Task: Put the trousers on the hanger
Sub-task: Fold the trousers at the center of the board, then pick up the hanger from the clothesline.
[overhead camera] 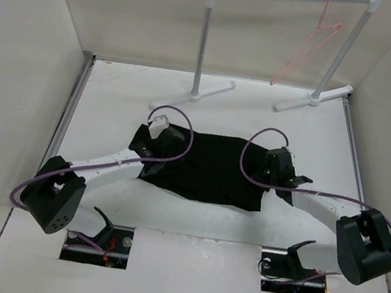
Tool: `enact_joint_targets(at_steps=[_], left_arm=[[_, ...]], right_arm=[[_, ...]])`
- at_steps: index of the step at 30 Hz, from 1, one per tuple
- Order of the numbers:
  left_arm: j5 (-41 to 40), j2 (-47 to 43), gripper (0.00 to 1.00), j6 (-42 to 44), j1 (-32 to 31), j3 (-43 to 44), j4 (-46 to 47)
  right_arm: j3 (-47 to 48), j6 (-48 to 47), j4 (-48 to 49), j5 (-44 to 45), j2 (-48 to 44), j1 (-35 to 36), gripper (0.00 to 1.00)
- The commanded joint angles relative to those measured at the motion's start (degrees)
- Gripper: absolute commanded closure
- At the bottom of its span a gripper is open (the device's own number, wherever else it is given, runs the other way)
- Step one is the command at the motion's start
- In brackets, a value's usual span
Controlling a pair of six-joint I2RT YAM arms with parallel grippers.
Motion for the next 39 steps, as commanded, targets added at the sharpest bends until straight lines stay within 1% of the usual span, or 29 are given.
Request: enact_joint_targets(at_steps=[1, 3, 6, 8, 9, 11, 12, 14, 16, 17, 18, 19, 22, 25, 27, 29, 30, 32, 35, 37, 39], left_arm=[[-2.9, -4.7, 0.54, -2.4, 2.7, -4.8, -0.6], [-2.3, -7.4, 0.52, -2.4, 3.9, -6.4, -1.8], [-0.7, -11.2, 0.47, -2.1, 4.9, -5.4, -3.3], [0.1, -12.4, 0.46, -1.5, 4.4, -2.2, -4.5], [0.3, -12.4, 0.46, -1.0, 3.9, 0.2, -5.1], [0.5, -11.0, 0.46, 0.3, 2.4, 4.3, -5.2], [0.6, -9.6, 0.47, 1.4, 1.4, 6.8, -4.7], [1.6, -5.4, 0.48, 2.8, -0.8, 12.1, -4.3], [3.4, -0.7, 0.49, 3.6, -2.7, 16.4, -2.7], [4.2, 1.4, 0.49, 3.8, -3.5, 17.9, -1.5], [4.9, 3.3, 0.51, 3.9, -3.9, 19.1, -0.5], [5.3, 4.8, 0.52, 3.8, -4.2, 20.2, -0.3], [5.6, 6.4, 0.56, 3.9, -4.3, 21.3, 0.1], [6.2, 6.3, 0.68, 5.6, -3.9, 21.3, -0.1], [6.5, 5.8, 0.8, 6.3, -3.8, 20.8, -0.4], [6.7, 5.0, 0.85, 6.6, -3.8, 19.7, -0.5], [6.8, 4.5, 0.87, 6.6, -3.8, 19.0, -0.4], [7.6, 3.1, 0.88, 6.8, -3.7, 17.5, -0.1], [9.3, 0.7, 0.89, 7.3, -3.0, 15.0, -0.7], [10.1, -1.5, 0.88, 8.0, -2.7, 12.7, -0.7], [10.3, -3.6, 0.87, 9.1, -2.7, 10.3, -1.2]], right_arm=[[-1.3, 1.7, 7.0, -1.8, 1.6, -0.6, 0.84], [-0.7, 1.1, 6.9, -2.1, 0.6, -0.6, 0.77], [1.8, -0.9, 4.1, -2.3, -4.0, -0.9, 0.54], [4.3, -2.2, -0.4, -2.9, -7.6, -0.9, 0.44], [5.3, -2.9, -2.4, -3.0, -9.5, -0.9, 0.4], [5.8, -3.3, -5.7, -2.8, -13.1, -0.9, 0.39], [5.5, -3.2, -6.9, -2.3, -15.2, -1.0, 0.39], [4.2, -2.5, -8.6, -2.3, -18.7, -1.2, 0.49], [2.2, -1.1, -8.8, -2.9, -20.7, -1.3, 0.7], [1.4, -0.8, -8.9, -3.1, -21.1, -1.0, 0.78], [1.2, -0.8, -9.4, -3.4, -21.4, -1.0, 0.85], [1.7, -1.0, -10.4, -3.2, -22.1, -1.0, 0.89], [8.1, -3.6, -14.5, -3.2, -25.0, -1.0, 0.9], [17.9, -7.7, -18.3, -3.5, -25.6, -1.7, 0.87], [24.5, -9.6, -18.9, -3.8, -24.4, -4.5, 0.85], [29.9, -11.1, -17.2, -5.3, -21.6, -7.5, 0.83], [33.1, -11.7, -16.2, -6.5, -18.9, -9.6, 0.8], [40.1, -12.2, -14.4, -9.3, -12.3, -13.7, 0.67], [51.4, -12.6, -11.5, -11.0, -1.5, -17.9, 0.42], [59.2, -13.3, -11.4, -10.7, 5.9, -19.6, 0.36], [65.5, -13.5, -11.7, -11.2, 12.1, -20.6, 0.36]])
